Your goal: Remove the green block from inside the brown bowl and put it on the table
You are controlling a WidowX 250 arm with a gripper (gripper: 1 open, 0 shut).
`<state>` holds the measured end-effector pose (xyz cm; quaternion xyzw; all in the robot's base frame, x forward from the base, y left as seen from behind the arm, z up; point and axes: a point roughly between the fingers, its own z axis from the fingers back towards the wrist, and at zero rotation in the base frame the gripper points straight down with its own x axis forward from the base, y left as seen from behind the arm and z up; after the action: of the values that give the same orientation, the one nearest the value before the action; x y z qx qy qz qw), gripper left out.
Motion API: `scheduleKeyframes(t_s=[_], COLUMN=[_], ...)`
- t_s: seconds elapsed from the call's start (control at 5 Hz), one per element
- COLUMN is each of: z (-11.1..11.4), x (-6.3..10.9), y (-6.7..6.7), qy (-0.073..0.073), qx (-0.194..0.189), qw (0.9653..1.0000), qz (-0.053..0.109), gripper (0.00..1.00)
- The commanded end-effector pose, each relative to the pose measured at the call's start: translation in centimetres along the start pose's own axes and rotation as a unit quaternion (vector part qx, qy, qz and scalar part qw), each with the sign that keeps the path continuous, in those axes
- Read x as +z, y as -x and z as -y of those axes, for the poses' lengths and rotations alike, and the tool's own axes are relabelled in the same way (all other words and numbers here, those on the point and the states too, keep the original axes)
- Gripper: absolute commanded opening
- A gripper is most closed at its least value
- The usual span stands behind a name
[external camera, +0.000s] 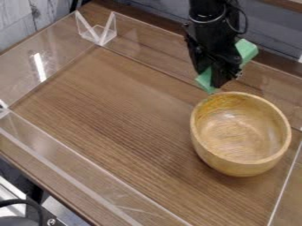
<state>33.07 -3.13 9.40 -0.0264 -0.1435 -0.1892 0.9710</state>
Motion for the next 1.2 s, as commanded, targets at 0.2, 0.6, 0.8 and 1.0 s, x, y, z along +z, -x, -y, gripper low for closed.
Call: scheduleKeyframes(t_s=[0.2,0.6,0.8,1.0], z=[-0.7,-0.5,-0.4,-0.3], x=[1.3,1.2,1.2,1.2], y=[-2.0,-2.4,-2.6,-2.8], qy=[-0.014,-0.015,-0.014,-0.013], qx=[-0.007,-0.014,-0.017,-0.019], qw=[0.9988,0.9981,0.9976,0.9972], qz=[0.046,0.059,0.065,0.071], gripper=[0.00,0.00,0.00,0.00])
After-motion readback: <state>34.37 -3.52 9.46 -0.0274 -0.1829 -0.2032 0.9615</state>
